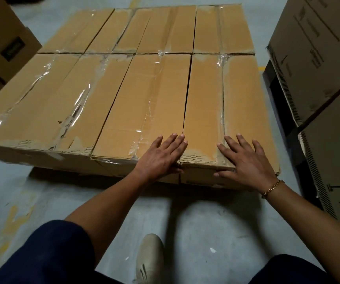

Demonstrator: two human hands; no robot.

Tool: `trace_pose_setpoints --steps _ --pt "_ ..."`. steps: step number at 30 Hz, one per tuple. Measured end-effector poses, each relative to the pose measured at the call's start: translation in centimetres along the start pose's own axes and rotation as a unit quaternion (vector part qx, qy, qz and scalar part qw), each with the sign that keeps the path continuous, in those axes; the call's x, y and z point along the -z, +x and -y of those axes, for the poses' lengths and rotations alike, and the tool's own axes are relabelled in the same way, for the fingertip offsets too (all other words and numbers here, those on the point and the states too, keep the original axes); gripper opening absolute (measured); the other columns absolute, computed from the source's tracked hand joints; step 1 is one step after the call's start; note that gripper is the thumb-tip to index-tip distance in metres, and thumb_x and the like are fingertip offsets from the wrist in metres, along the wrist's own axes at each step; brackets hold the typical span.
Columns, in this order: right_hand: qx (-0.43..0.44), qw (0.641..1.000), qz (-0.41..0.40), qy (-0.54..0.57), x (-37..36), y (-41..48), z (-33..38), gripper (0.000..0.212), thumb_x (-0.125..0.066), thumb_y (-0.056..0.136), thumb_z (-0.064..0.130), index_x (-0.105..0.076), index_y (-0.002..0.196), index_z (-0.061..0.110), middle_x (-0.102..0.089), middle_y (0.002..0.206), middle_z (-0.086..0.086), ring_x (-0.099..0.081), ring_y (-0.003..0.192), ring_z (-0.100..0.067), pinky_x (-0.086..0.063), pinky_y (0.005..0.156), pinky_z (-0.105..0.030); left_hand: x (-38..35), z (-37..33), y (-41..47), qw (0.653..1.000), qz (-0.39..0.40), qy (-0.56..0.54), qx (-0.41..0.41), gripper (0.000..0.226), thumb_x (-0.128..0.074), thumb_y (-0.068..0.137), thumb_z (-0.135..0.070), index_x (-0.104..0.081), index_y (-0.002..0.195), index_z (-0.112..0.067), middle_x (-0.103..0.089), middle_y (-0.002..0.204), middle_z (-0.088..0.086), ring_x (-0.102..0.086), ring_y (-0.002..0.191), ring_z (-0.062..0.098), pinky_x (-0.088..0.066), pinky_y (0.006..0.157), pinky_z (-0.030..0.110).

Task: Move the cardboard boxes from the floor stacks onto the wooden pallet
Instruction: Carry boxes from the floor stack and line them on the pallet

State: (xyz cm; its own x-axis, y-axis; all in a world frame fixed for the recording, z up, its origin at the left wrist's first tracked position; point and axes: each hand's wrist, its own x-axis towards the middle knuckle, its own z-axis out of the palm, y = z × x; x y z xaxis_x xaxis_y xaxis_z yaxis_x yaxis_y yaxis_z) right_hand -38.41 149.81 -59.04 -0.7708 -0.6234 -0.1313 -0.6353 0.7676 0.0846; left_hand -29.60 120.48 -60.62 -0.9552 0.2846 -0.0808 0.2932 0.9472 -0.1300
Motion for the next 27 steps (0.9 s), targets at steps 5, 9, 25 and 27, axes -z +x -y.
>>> trace_pose_setpoints --steps 5,9,25,27 --pt "-0.001 1.000 0.005 -0.004 -0.1 0.1 0.1 0.109 -0.009 0.069 0.097 -0.017 0.160 0.038 -0.011 0.171 0.004 -0.008 0.157 -0.029 -0.016 0.120 -0.058 0.2 0.1 0.0 1.000 0.008 0.002 -0.001 0.096 -0.040 0.092 -0.071 -0.012 0.162 -0.012 -0.008 0.170 0.011 -0.008 0.157 0.028 -0.020 0.123 0.055" --pt "-0.004 1.000 0.000 -0.007 -0.2 0.2 0.0 0.109 -0.008 0.069 0.097 -0.019 0.160 0.038 -0.012 0.170 0.004 -0.010 0.157 -0.028 -0.017 0.120 -0.057 0.5 0.0 -0.1 1.000 0.017 0.001 -0.002 0.096 -0.043 0.093 -0.070 -0.010 0.162 -0.012 -0.006 0.170 0.011 -0.005 0.157 0.028 -0.017 0.124 0.055" --pt "-0.009 0.999 0.027 0.018 0.4 0.0 0.2 0.121 -0.003 0.063 0.103 -0.012 0.162 0.035 -0.005 0.171 0.004 -0.004 0.157 -0.027 -0.012 0.123 -0.058 1.0 0.6 0.0 1.000 0.014 -0.013 -0.008 0.108 -0.028 0.087 -0.089 -0.005 0.163 -0.015 -0.004 0.171 0.010 -0.005 0.157 0.026 -0.012 0.126 0.052" --pt "-0.014 0.999 0.026 0.045 1.2 0.0 0.3 0.119 -0.007 0.065 0.103 -0.012 0.162 0.033 -0.007 0.171 0.004 -0.006 0.157 -0.026 -0.011 0.123 -0.056 1.8 0.9 0.3 0.999 0.013 -0.041 -0.006 0.111 -0.023 0.085 -0.092 -0.004 0.163 -0.015 -0.004 0.171 0.008 -0.005 0.157 0.024 -0.011 0.126 0.051"
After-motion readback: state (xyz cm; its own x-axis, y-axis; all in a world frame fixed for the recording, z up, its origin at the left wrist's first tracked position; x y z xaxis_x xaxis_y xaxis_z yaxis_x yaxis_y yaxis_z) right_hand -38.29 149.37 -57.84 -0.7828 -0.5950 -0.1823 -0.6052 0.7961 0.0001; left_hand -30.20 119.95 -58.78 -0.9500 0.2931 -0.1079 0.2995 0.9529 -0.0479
